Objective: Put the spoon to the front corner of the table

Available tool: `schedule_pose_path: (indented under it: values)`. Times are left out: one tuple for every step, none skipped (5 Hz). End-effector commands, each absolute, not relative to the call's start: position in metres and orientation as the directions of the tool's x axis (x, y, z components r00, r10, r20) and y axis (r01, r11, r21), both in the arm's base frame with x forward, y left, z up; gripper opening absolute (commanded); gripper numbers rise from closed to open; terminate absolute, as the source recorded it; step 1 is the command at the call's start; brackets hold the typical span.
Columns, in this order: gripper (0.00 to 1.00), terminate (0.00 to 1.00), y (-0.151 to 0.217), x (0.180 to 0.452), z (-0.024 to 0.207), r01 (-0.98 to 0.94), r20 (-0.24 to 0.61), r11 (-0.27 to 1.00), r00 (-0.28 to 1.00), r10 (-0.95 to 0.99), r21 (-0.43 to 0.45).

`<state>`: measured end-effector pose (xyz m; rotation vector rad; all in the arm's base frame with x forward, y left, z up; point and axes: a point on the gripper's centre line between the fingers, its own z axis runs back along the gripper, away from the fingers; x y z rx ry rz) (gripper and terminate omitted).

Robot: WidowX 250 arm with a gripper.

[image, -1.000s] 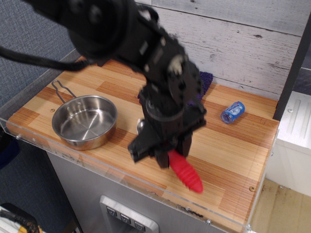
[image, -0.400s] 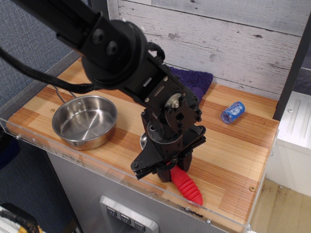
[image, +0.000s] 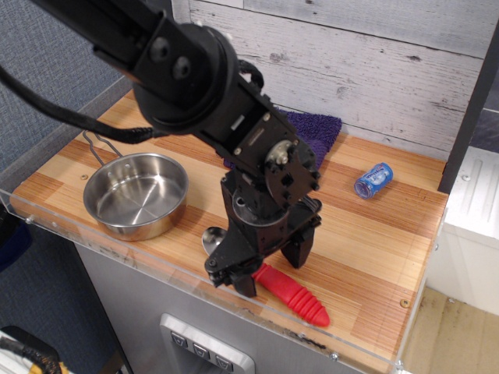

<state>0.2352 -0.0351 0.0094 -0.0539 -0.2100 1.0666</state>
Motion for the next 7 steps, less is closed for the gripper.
schedule_pose_path:
  values:
    - [1.00,0.00,-0.029,0.236,0.034,-0.873,0.143,0.451,0.430,0.892,-0.185]
    - [1.00,0.00,-0.030,0.242,0.051,-0.867,0.124,0.453,0.436,0.891,-0.206]
    - [1.00,0.00,-0.030,0.252,0.094,-0.849,0.148,0.462,0.438,0.887,-0.256]
    - [1.00,0.00,-0.023,0.251,0.128,-0.831,0.164,0.467,0.438,0.884,-0.302]
    - [1.00,0.00,-0.023,0.251,0.128,-0.831,0.164,0.467,0.438,0.884,-0.302]
    - [1.00,0.00,-0.023,0.251,0.128,-0.831,0.164,0.467,0.438,0.884,-0.302]
    - [1.00,1.00,-0.023,0.251,0.128,-0.831,0.164,0.467,0.438,0.884,-0.302]
